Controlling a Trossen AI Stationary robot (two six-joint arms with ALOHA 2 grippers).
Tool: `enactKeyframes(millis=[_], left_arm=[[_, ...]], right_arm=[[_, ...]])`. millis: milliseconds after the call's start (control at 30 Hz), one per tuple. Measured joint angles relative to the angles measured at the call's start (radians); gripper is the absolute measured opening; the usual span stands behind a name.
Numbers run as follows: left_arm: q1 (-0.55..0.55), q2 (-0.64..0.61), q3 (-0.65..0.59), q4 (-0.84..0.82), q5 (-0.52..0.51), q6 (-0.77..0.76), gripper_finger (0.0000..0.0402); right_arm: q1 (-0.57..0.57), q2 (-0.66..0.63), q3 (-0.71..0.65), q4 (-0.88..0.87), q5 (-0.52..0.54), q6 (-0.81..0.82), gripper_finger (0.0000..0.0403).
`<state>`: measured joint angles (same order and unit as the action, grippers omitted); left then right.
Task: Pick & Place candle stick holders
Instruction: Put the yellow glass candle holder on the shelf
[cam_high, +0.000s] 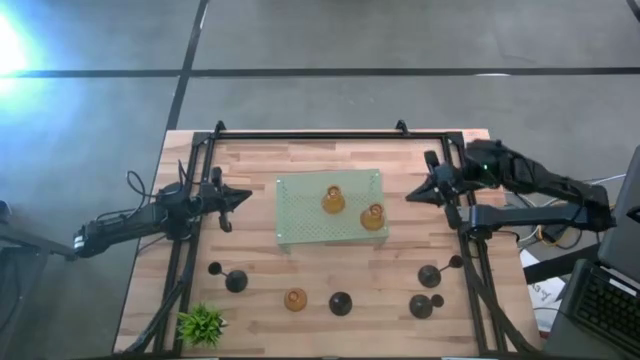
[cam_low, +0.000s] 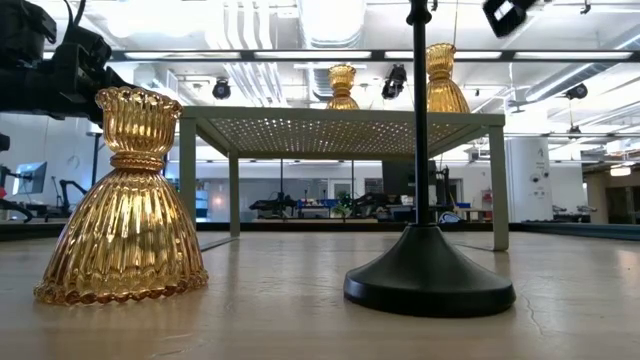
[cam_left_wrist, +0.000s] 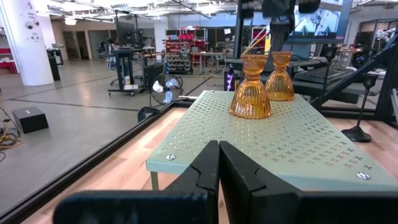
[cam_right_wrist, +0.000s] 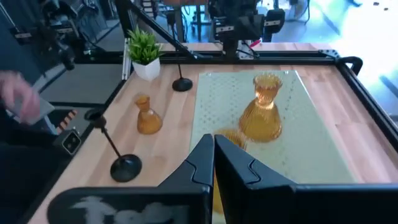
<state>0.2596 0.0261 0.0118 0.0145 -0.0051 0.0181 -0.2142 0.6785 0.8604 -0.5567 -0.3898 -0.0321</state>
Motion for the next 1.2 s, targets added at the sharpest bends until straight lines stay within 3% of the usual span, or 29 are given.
enactKeyframes(millis=[300,533,633,933,1200], left_arm=[[0.0,0.0,0.0,0.0,0.0,0.0,0.0014],[0.0,0.0,0.0,0.006,0.0,0.0,0.0014],[0.0,-0.001,-0.001,0.025,-0.001,0.0,0.0014],[0.0,0.001,-0.001,0.067,-0.003,-0.027,0.0014],[0.0,0.001,-0.001,0.1,-0.003,-0.078,0.0014]], right_arm=[[0.0,-0.225,-0.247,0.076,0.135,0.019,0.0008],[0.0,-0.367,-0.383,0.138,0.14,0.038,0.0008],[0.0,-0.422,-0.417,0.203,0.149,0.034,0.0008],[0.0,-0.537,-0.482,0.196,0.394,0.104,0.0008],[0.0,-0.542,-0.506,0.197,0.395,0.101,0.0008]])
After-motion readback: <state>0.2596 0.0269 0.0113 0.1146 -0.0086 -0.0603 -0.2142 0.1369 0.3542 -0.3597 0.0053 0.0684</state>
